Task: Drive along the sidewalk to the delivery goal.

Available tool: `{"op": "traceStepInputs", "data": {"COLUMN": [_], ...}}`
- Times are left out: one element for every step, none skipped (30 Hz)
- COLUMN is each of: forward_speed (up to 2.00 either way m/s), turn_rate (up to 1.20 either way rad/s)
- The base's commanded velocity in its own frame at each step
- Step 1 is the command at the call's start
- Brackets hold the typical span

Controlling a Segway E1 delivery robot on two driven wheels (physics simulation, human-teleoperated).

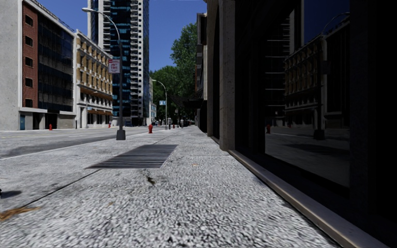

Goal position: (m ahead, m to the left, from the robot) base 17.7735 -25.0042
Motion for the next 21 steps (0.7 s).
{"op": "traceStepInputs", "data": {"forward_speed": [2.00, 2.00, 2.00, 2.00, 2.00, 2.00, 2.00, 2.00, 2.00, 2.00, 2.00, 2.00, 2.00, 2.00, 2.00, 2.00, 2.00, 2.00, 2.00, 2.00, 2.00], "turn_rate": [0.23, 0.38, 0.47, 0.49, 0.52, 0.52, 0.54, 0.54, 0.55, 0.55, 0.55, 0.55, 0.55, 0.55, 0.55, 0.55, 0.55, 0.55, 0.55, 0.55, 0.54]}}
